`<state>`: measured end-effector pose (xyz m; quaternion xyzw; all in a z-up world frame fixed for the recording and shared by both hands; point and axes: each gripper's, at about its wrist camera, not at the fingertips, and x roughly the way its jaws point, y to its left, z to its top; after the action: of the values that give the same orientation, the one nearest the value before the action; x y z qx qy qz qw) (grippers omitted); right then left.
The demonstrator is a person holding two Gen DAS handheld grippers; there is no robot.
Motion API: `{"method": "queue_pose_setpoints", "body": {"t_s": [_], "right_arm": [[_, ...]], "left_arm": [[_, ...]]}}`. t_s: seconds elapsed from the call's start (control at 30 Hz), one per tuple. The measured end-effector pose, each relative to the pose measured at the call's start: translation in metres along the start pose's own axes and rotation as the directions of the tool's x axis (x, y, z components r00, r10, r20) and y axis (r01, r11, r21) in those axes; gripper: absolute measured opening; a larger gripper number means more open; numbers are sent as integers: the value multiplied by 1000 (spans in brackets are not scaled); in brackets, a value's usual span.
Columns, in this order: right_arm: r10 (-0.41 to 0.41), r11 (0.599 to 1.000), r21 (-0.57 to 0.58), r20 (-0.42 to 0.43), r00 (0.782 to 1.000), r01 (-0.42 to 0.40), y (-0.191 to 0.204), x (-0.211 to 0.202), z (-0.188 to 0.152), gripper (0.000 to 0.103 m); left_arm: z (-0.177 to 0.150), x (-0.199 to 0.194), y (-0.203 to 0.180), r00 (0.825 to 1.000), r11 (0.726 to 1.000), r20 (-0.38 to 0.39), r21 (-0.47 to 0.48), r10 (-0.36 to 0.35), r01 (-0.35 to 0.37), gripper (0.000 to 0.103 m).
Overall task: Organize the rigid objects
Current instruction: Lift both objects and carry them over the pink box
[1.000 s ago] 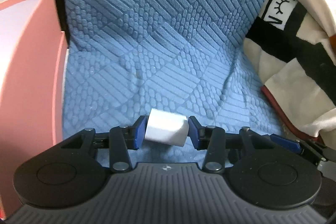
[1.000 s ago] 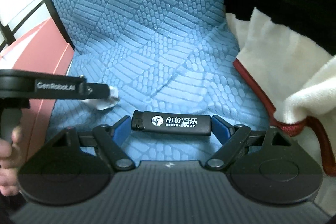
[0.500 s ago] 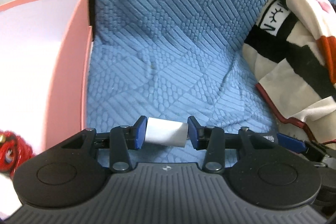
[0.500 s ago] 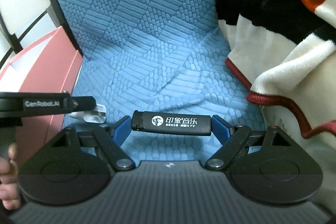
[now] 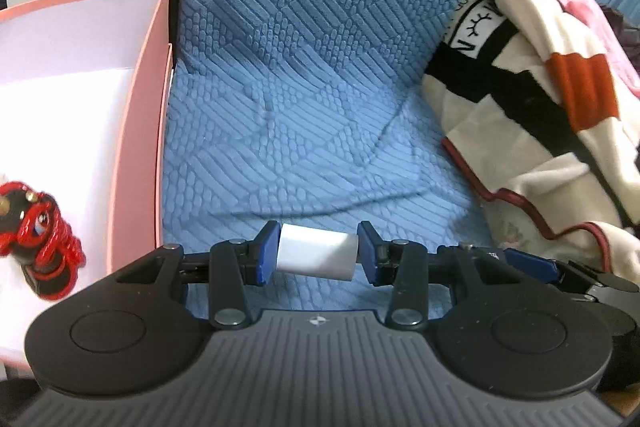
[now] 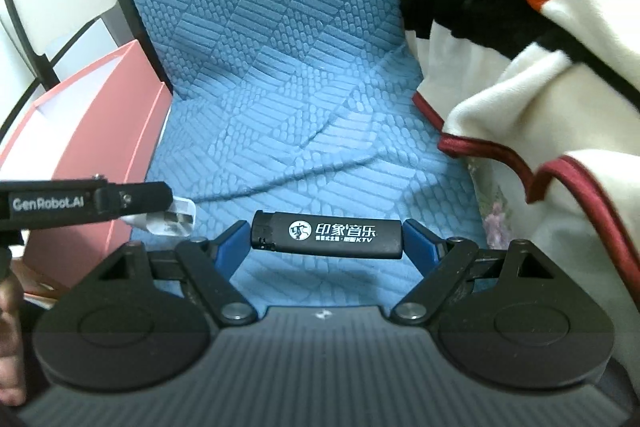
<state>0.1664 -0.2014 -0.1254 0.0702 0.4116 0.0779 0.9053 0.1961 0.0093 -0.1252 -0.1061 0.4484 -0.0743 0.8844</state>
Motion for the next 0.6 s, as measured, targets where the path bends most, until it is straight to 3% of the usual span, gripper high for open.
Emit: {"method": "queue_pose_setpoints", "body": {"t_s": [0.27, 0.6], "right_arm": [[44, 999, -29, 10, 999, -44, 19, -32, 5, 85], [104, 994, -46, 51, 993, -102, 49, -69, 35, 85]], "left_arm": [[2, -34, -2, 1000, 1000, 9, -9, -19, 19, 48], [28, -86, 15, 998, 999, 66, -39, -9, 12, 48]]}}
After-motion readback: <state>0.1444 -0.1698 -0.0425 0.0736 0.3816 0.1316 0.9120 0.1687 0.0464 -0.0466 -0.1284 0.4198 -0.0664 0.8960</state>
